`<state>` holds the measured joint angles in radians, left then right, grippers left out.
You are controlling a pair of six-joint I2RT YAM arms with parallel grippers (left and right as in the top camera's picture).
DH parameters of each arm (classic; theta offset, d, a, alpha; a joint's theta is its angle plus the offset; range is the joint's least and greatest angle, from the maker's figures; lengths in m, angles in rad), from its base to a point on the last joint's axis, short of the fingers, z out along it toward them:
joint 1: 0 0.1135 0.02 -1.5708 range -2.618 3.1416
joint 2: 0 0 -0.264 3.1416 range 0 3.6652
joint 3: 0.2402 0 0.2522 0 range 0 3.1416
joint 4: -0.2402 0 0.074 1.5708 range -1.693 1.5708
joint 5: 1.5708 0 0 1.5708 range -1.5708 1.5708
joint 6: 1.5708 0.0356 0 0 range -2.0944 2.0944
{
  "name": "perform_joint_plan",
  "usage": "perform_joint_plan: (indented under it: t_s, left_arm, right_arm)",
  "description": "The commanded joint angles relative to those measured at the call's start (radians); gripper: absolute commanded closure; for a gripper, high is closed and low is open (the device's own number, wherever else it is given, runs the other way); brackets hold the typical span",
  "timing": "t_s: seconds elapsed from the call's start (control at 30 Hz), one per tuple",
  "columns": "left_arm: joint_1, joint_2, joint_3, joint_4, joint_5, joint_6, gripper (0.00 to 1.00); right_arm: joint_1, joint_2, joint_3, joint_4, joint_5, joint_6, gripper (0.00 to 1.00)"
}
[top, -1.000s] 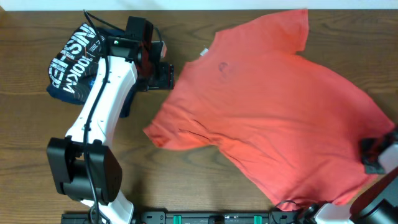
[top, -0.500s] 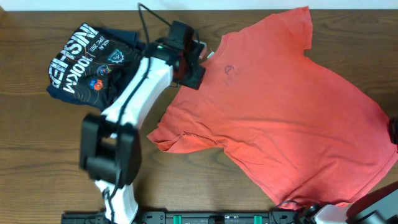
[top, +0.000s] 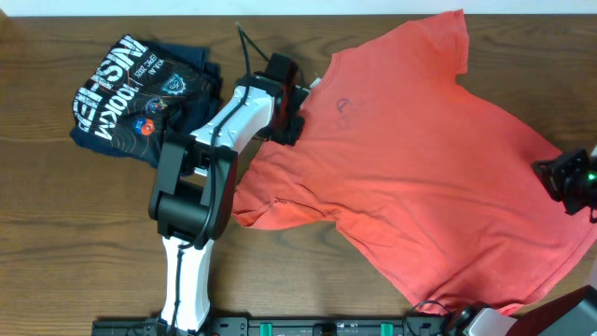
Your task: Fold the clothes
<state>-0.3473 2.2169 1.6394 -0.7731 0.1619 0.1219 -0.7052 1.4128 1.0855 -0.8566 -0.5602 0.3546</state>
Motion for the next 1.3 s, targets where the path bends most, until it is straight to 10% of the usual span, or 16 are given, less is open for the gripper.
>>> perform_joint_plan:
  t_s: [0.0, 0.47, 0.8, 1.27]
  left_arm:
    - [0.066, 0.088, -0.027, -0.109, -0.126, -0.168, 0.94]
    - [0.223, 0.043, -0.126, -0.179, 0.027, -0.243, 0.93]
    - [0.144, -0.234, -0.121, -0.174, 0.032, -0.224, 0.54]
    - [0.082, -0.448, -0.121, -0.164, 0.033, -0.222, 0.40]
  right_arm:
    - [0.039, -0.010, 0.011, -0.008, 0.066, -0.029, 0.90]
    - [0.165, 0.115, -0.161, 0.229, 0.384, 0.213, 0.85]
    - [0.124, 0.351, -0.238, 0.493, 0.520, 0.397, 0.99]
    - [0.028, 0.610, -0.016, 0.631, 0.512, 0.352, 0.99]
